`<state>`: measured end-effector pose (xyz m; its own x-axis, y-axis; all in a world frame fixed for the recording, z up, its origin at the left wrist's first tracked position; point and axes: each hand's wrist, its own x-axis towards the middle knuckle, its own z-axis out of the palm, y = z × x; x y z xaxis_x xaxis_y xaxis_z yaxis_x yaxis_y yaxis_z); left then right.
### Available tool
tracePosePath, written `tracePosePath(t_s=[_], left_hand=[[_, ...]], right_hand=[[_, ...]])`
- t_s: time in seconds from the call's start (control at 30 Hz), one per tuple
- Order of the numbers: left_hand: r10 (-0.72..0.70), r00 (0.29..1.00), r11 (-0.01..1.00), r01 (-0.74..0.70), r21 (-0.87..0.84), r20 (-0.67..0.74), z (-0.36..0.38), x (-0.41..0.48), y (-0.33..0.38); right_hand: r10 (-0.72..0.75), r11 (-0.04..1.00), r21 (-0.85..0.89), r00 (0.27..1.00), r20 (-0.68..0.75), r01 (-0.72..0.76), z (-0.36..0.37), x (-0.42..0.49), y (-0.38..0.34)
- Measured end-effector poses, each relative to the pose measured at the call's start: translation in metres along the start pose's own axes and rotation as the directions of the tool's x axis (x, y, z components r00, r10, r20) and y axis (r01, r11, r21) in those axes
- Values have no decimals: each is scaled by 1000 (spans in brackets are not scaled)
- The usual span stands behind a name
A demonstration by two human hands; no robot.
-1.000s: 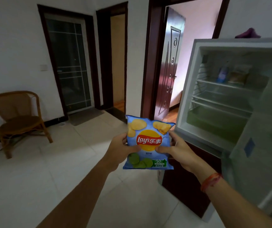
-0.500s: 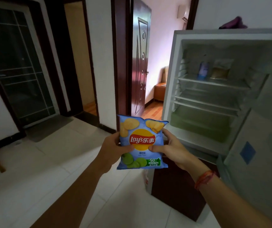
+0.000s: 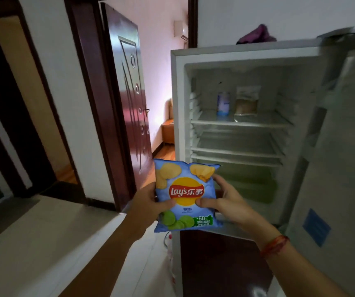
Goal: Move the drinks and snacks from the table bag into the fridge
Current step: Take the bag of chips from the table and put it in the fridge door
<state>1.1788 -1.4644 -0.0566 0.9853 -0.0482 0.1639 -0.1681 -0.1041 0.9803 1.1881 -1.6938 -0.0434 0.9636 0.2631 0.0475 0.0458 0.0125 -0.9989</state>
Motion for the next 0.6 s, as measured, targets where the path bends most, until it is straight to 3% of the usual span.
tracePosePath(t_s=[0.3, 0.6], left_hand=[[21, 963, 993, 10, -114, 267, 63, 92, 5], [80, 846, 980, 29, -195, 527, 119, 157, 8]], right_hand=[[-44, 994, -105, 968, -246, 18, -73, 12, -5], [-91, 979, -202, 839, -536, -22, -95, -6, -21]])
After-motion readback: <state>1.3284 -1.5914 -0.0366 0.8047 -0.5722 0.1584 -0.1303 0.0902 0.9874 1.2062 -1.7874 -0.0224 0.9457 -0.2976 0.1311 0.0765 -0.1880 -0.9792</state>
